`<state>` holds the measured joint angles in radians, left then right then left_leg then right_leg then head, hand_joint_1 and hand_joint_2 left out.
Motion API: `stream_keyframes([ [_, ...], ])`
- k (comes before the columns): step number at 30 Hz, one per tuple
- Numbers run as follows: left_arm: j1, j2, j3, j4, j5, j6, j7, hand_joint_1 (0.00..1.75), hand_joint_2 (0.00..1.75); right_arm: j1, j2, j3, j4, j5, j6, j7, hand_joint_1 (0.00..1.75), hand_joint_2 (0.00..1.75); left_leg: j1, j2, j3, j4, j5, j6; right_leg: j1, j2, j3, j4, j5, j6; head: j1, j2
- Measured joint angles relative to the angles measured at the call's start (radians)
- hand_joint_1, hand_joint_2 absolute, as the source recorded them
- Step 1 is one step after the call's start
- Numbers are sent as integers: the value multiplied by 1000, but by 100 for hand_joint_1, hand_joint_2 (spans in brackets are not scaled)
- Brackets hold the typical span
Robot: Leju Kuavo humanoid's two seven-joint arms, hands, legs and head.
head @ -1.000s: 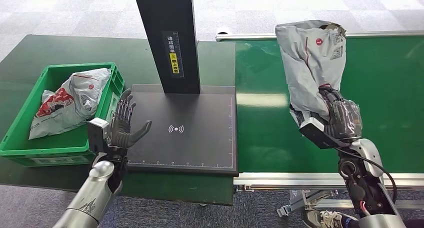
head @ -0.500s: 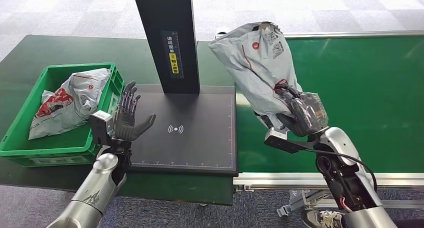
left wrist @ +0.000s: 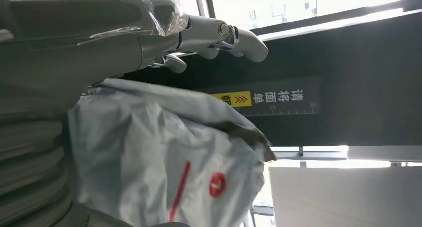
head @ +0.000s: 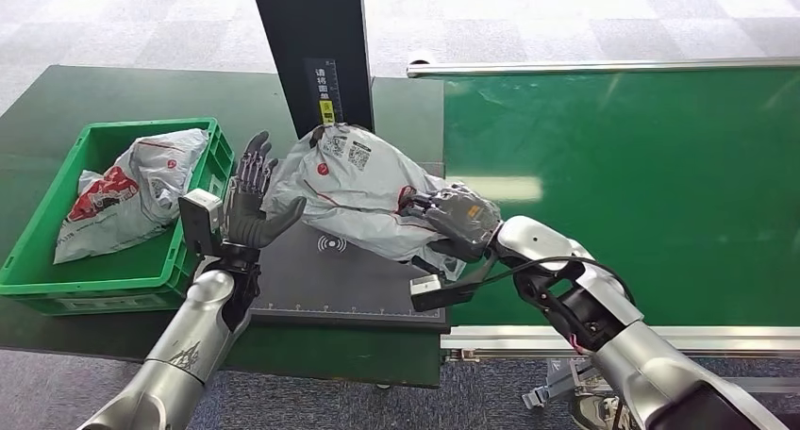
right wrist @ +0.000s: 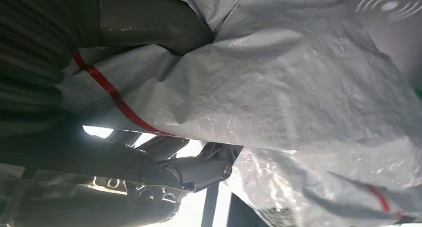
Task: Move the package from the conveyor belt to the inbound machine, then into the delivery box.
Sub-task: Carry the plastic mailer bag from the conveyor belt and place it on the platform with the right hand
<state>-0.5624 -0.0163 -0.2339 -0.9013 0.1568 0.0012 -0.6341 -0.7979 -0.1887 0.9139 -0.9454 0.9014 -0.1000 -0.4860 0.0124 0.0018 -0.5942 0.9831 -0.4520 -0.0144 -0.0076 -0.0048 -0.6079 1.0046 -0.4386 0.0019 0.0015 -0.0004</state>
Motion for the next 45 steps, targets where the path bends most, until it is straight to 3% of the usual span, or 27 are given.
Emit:
stream_keyframes([
  [11, -32, -10, -18, 16, 16, 2, 0, 0, 175, -70, 152, 183, 241, -69, 127, -3, 175, 175, 0, 0, 0, 0, 0, 0, 0, 0, 0, 0, 0, 0, 0, 0],
  [18, -50, -10, -33, 33, 31, 6, -7, 0, 175, -95, 245, 243, 379, -91, 33, 12, 174, 175, 0, 2, 1, 0, 0, 0, 0, 1, 0, 0, 0, 0, 0, 0],
  [22, -58, -12, -38, 50, 42, 6, -20, 0, 175, -98, 289, 255, 434, -103, -23, 9, 3, 175, 0, 2, 1, 0, 0, 0, 0, 1, 0, 0, 0, 0, 0, 0],
  [31, -66, -11, -47, 83, 61, 6, -39, 0, 175, -101, 340, 233, 507, -129, -211, 72, 0, 175, 0, 2, 1, 0, 0, 0, 0, 1, 0, 0, 0, 0, 0, 0],
  [45, -63, -11, -59, 96, 80, 19, -45, 0, 175, -101, 341, 1, 529, -315, -265, 18, 0, 175, 0, 2, 1, 0, 0, 0, 0, 1, 0, 0, 0, 0, 0, 0],
])
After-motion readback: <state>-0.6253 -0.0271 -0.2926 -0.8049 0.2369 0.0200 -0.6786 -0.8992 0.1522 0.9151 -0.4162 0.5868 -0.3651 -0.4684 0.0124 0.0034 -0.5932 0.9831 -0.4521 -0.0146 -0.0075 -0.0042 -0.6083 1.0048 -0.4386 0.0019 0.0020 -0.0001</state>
